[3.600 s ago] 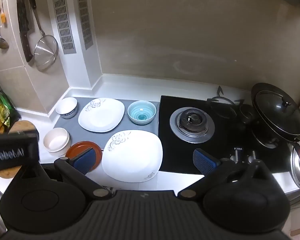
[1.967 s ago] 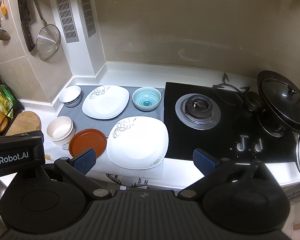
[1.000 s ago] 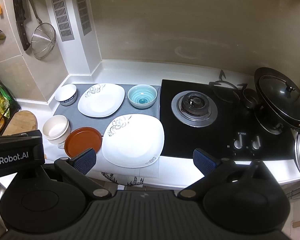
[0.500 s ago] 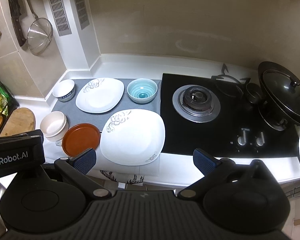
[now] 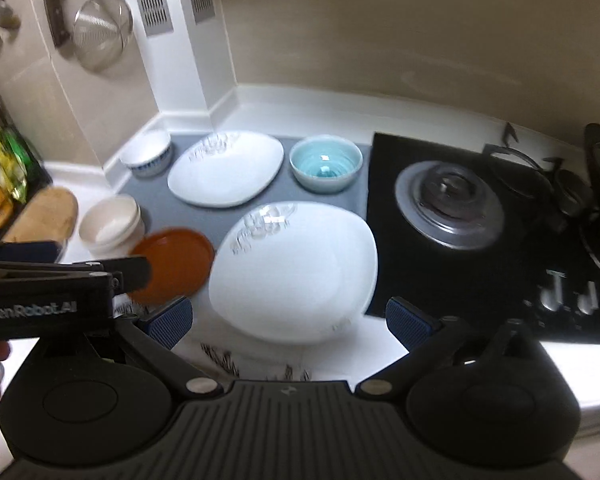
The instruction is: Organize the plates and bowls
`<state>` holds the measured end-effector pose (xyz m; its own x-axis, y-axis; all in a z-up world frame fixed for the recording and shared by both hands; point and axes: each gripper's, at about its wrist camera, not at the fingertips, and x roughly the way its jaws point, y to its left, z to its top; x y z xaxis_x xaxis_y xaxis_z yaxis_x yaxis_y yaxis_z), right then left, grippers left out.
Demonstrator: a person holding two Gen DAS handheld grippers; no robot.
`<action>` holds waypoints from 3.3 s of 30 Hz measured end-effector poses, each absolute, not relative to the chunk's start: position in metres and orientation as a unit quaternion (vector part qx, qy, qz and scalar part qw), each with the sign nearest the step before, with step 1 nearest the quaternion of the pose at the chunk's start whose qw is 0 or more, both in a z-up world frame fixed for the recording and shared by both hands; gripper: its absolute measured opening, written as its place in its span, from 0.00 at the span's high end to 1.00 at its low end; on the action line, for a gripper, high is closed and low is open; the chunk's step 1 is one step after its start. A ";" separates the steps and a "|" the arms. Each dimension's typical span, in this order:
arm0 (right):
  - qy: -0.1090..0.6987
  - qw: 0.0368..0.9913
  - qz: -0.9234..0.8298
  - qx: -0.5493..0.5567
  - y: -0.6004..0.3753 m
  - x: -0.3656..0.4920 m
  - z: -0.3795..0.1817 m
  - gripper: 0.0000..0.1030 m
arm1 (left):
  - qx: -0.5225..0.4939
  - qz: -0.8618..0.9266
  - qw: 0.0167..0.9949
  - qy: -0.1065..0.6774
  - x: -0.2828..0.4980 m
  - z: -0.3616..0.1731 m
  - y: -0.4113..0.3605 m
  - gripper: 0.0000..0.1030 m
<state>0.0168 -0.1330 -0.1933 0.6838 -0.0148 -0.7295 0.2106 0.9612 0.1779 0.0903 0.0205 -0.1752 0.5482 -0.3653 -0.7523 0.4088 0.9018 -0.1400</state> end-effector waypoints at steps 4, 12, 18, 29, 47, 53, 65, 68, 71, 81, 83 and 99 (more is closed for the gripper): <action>0.367 0.917 -0.036 0.151 -0.159 0.028 -0.201 0.00 | 0.001 -0.267 0.826 0.496 0.156 -0.207 0.020 0.13; 0.408 0.838 -0.073 0.354 -0.230 0.058 -0.246 0.01 | -0.002 -0.361 0.737 0.572 0.271 -0.271 -0.003 0.22; 0.378 0.810 -0.114 0.434 -0.259 0.068 -0.276 0.06 | -0.001 -0.380 0.664 0.644 0.329 -0.318 -0.032 0.42; 0.407 0.761 -0.157 0.481 -0.276 0.071 -0.346 0.52 | 0.017 -0.347 0.636 0.689 0.353 -0.366 -0.050 0.49; 0.454 0.753 -0.126 0.460 -0.265 0.091 -0.384 0.84 | 0.093 -0.386 0.635 0.662 0.340 -0.369 -0.085 0.59; 0.440 0.742 -0.135 0.487 -0.287 0.076 -0.390 0.85 | 0.073 -0.399 0.624 0.668 0.337 -0.373 -0.094 0.59; 0.440 0.756 -0.139 0.464 -0.290 0.086 -0.386 0.82 | 0.099 -0.378 0.639 0.662 0.317 -0.369 -0.082 0.74; 0.440 0.772 -0.142 0.437 -0.285 0.086 -0.378 0.83 | 0.111 -0.364 0.655 0.653 0.308 -0.362 -0.079 0.76; 0.428 0.774 -0.144 0.445 -0.288 0.083 -0.372 0.86 | 0.109 -0.363 0.668 0.640 0.302 -0.356 -0.076 0.76; 0.423 0.776 -0.116 0.453 -0.293 0.083 -0.361 0.91 | 0.064 -0.342 0.672 0.653 0.314 -0.348 -0.063 0.79; 0.413 0.769 -0.110 0.475 -0.296 0.079 -0.359 0.91 | 0.059 -0.344 0.673 0.651 0.315 -0.344 -0.062 0.79; 0.364 0.764 -0.085 0.526 -0.285 0.065 -0.329 0.88 | 0.028 -0.356 0.690 0.629 0.318 -0.295 -0.035 0.79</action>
